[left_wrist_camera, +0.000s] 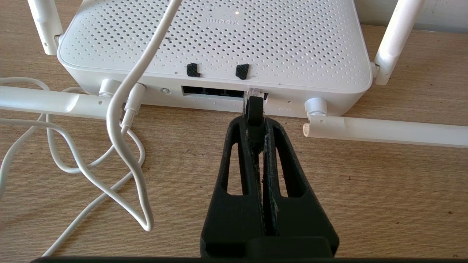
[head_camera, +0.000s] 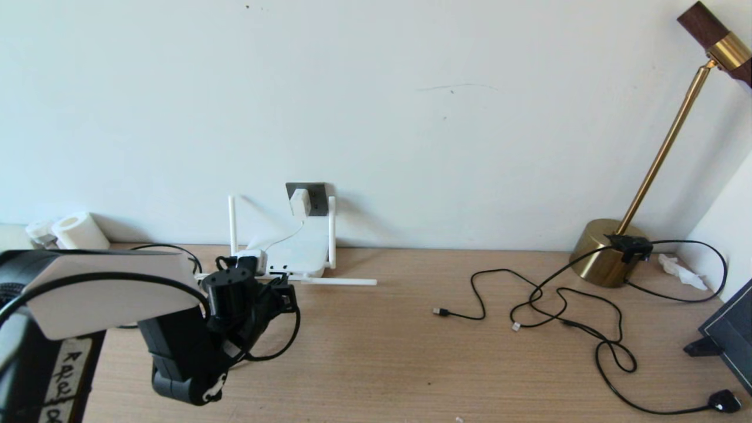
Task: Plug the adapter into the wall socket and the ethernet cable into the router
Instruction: Plug cable into router interface
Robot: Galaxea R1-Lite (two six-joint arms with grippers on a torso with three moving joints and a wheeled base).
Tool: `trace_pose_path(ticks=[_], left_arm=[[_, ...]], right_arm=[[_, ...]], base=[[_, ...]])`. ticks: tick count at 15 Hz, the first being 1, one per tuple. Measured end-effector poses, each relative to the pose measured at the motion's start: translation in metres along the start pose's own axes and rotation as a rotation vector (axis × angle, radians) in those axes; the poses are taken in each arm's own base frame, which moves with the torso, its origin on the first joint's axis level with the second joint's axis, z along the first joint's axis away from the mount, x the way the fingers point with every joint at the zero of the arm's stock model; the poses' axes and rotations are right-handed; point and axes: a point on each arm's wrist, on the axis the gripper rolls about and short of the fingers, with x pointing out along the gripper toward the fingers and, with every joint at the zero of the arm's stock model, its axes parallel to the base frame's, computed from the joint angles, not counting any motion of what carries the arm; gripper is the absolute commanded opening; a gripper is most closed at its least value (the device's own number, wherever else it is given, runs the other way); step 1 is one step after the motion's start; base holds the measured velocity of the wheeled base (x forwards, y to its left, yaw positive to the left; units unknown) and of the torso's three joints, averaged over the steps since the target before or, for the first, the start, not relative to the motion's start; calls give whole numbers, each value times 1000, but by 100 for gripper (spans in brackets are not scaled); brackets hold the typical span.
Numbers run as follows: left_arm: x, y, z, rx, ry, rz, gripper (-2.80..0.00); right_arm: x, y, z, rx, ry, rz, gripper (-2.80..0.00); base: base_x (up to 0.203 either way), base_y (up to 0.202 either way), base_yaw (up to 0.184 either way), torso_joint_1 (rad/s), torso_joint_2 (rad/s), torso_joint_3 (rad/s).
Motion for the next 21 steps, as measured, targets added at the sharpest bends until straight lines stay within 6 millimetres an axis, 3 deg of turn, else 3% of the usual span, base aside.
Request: trace_pose_path(ticks=[21], left_arm=[[-1, 0, -1, 1, 5, -1, -280]], right_arm=[[0, 0, 0, 0, 0, 0, -280]], base=[[0, 0, 0, 0, 0, 0]])
